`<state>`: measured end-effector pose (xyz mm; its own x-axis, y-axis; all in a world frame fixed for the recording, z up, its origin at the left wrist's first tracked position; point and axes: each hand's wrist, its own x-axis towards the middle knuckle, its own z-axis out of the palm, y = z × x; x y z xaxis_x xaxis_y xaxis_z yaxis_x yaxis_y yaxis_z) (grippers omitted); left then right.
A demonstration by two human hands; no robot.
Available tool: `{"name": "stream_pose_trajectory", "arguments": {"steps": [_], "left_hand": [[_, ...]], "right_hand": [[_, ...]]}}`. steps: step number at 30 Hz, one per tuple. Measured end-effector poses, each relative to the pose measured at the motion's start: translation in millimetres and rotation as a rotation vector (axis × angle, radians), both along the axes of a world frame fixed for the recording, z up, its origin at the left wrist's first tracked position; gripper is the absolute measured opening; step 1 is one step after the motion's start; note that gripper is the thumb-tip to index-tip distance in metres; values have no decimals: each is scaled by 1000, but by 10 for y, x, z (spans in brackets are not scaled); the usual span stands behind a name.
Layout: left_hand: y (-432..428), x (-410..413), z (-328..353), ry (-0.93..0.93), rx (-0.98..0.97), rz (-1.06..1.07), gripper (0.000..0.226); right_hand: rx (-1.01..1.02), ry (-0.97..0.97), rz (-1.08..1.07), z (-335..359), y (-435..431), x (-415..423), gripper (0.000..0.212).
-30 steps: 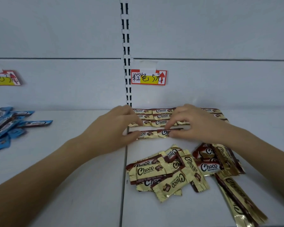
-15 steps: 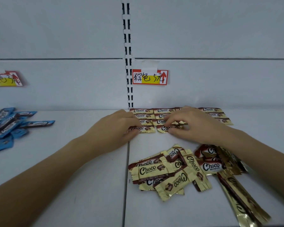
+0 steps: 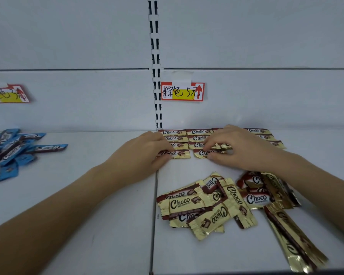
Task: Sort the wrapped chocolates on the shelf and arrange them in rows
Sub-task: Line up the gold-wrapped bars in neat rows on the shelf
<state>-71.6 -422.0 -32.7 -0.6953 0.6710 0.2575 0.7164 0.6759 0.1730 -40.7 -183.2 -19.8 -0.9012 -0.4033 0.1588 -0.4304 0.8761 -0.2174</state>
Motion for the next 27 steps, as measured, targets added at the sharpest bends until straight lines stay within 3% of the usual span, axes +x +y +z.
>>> {"name": "stream_pose_trajectory", "arguments": {"steps": [18, 22, 27], "left_hand": [[21, 16, 5, 64, -9, -105, 33], [34, 46, 86, 28, 76, -132, 36], [246, 258, 275, -269, 85, -192, 20]], "right_hand": [[-128, 63, 46, -44, -72, -11, 19], [-238, -120, 5, 177, 84, 31, 11], [-232, -428, 43, 387, 313, 140, 12]]}}
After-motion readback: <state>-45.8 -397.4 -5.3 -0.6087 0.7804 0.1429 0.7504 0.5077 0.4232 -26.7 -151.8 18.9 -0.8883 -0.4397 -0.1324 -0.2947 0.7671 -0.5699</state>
